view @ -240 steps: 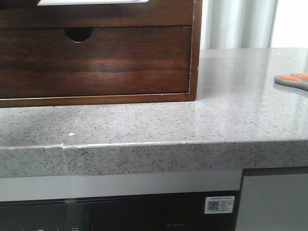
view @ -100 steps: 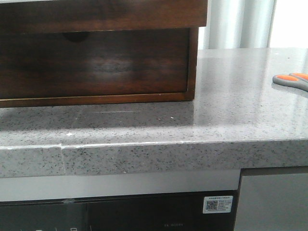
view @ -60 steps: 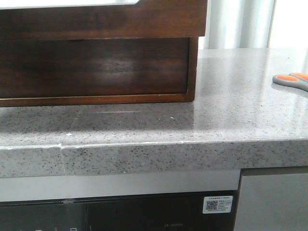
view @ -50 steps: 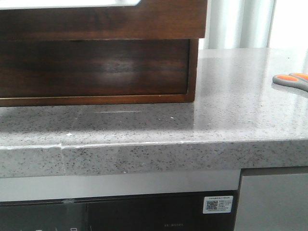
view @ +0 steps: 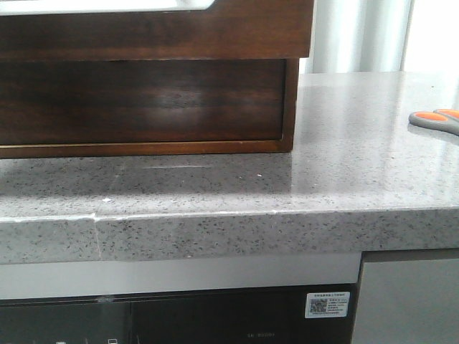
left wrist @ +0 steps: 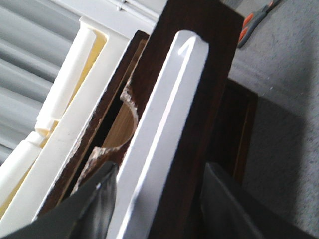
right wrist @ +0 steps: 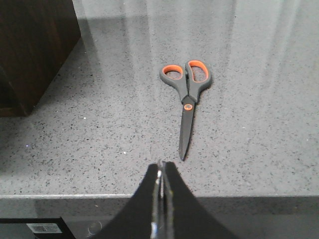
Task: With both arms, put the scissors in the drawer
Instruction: 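Lower the right gripper onto the black scissors and grasp the handles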
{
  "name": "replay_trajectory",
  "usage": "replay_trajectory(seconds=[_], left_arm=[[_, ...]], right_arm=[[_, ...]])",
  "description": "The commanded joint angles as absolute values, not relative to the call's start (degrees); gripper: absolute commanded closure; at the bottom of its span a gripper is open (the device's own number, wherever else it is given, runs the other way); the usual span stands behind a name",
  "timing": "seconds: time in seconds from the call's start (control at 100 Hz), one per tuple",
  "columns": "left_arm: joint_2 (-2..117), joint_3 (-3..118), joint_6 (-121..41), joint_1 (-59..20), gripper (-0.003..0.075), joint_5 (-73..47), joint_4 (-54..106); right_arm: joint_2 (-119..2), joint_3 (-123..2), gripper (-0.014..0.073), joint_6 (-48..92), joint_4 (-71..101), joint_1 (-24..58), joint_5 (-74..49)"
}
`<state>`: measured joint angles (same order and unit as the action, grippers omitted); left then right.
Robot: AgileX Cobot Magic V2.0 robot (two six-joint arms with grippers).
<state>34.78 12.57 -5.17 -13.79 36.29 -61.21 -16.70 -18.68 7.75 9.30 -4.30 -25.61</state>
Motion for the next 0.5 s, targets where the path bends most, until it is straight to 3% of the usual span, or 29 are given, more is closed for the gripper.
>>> replay_trajectory(seconds=[0.0, 0.11, 0.3, 0.49], left_arm=[[33.77, 13.97, -3.62, -15.05, 0.0381, 40.25, -56.07], [31.92, 13.97, -3.58, -15.32, 0.0381, 40.74, -51.50], [29.75, 13.97, -2.45, -15.32, 0.0381, 40.22, -45.38], [27.67, 13.97, -2.03, -15.32, 0.0381, 40.22, -37.93]], right_arm=[[-18.98, -20.75, 0.0693, 7.93, 10.70, -4.36, -22.14], [-22.83, -23.42, 0.0613, 7.93, 11.01, -4.36, -25.97], [-33.55, -31.04, 0.0398, 7.93, 11.01, -4.36, -29.99], [-47.49, -41.86, 0.0365, 8.05, 10.90, -4.36, -34.68]])
